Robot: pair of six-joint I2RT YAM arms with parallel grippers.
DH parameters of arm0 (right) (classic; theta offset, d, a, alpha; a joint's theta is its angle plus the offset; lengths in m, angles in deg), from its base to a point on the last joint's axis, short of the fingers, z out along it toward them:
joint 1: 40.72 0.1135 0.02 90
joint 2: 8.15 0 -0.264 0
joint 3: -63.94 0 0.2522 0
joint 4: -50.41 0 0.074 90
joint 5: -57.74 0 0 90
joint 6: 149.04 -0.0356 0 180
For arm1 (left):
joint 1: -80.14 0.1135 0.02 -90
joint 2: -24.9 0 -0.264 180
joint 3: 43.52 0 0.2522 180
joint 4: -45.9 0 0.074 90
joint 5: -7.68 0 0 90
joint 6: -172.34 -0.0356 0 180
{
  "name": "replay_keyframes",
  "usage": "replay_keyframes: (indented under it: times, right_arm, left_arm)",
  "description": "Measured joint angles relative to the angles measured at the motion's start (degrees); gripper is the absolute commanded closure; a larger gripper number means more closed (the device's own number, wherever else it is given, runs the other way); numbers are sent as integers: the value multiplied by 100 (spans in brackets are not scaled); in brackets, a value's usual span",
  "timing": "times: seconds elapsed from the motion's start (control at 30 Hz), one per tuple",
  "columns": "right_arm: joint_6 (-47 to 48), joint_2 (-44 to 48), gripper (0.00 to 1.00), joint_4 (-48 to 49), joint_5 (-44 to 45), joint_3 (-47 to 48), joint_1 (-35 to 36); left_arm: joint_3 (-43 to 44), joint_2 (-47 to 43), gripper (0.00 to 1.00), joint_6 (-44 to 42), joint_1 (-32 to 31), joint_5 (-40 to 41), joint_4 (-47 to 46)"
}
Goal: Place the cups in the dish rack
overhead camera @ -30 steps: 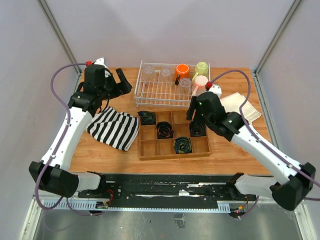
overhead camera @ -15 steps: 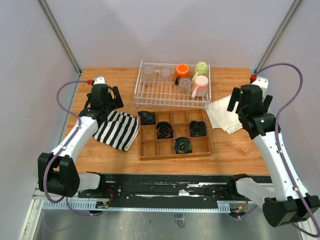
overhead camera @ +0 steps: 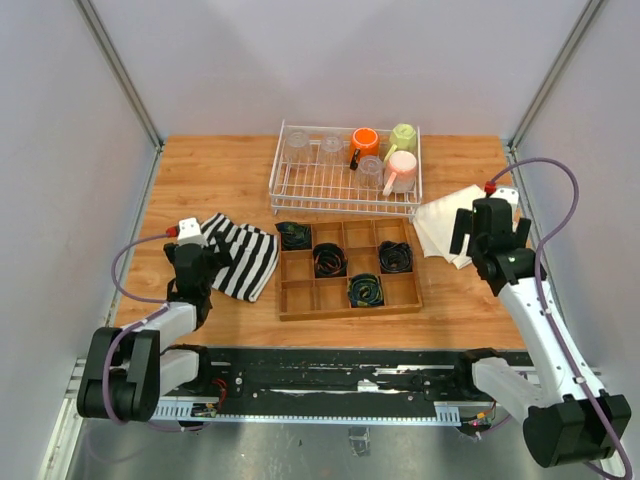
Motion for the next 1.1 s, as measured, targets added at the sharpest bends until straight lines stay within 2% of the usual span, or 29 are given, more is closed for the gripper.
replay_keyframes:
  times: [0.23, 0.33, 0.5, 0.73, 0.87, 1.0, 1.1]
  right_arm:
    - [323, -170, 2, 1193, -962, -1032, -444]
    - [424, -372, 1, 2059, -1690, -1674, -844]
    - [525, -592, 1, 3746, -2444, -2900, -1300]
    - [1071, -813, 1, 6874, -2643, -4483, -1331]
    - [1305, -1539, 2, 8387, -2509, -4677, -1165]
    - [1591, -2623, 2, 8830, -2048, -4194, -649]
    - [1624, -2688, 2, 8867, -1635, -4037, -560]
  left_arm:
    - [-444, 459, 0, -210, 295, -1130, -1888]
    - [-614, 671, 0, -321, 332, -1294, -2747]
    - [-1202, 1714, 0, -348, 404, -1370, -4673]
    - [-1134, 1672, 0, -267, 461, -1220, -4951]
    - [-962, 1672, 0, -267, 470, -1244, -4833]
    - [-931, 1672, 0, -267, 472, -1248, -4800]
    - [-931, 1672, 0, -267, 472, -1248, -4774]
